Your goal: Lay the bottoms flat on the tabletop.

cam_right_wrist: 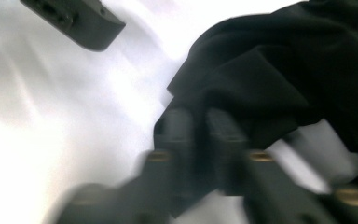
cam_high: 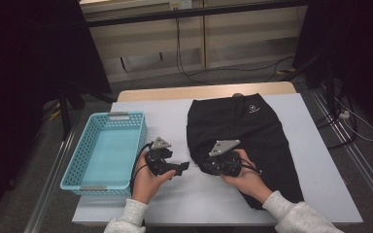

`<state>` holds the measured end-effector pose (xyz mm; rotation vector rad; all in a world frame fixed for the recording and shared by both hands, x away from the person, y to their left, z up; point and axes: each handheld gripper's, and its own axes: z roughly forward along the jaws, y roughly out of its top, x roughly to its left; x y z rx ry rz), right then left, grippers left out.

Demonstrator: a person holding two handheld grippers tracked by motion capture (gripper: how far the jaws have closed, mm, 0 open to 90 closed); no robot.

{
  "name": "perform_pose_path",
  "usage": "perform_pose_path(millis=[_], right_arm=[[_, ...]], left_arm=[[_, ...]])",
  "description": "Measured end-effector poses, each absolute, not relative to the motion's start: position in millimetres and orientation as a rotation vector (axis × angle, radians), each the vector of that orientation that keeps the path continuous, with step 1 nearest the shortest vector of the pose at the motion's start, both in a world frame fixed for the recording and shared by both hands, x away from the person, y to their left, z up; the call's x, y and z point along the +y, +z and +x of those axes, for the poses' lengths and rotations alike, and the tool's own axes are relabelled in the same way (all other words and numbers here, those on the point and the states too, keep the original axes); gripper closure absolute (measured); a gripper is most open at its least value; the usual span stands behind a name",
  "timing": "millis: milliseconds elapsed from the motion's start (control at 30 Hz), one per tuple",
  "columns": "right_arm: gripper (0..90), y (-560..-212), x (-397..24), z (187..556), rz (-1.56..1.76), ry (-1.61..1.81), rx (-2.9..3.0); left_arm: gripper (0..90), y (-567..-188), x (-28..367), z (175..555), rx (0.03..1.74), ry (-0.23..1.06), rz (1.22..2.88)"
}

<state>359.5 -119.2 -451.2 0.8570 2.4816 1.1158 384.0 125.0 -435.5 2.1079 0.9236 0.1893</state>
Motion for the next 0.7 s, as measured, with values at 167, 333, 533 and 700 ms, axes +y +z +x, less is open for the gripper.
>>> perform_pose_path(millis=[167,333,533,700], right_arm=[[90.0,-444,-130,360,0.872,1.148,2.486],[90.0,-434,-140,356,0.863,1.165,2.45],[90.0,-430,-156,353,0.903,1.193,2.422],[90.0,-429,-165,351,0.919,1.182,2.399]], left_arm=[[17.2,-436,122,384,0.912,0.177,2.106],[18.3,-438,118,385,0.91,0.181,2.115],[23.5,-441,109,387,0.889,0.165,2.129],[27.6,-447,100,390,0.865,0.144,2.151]])
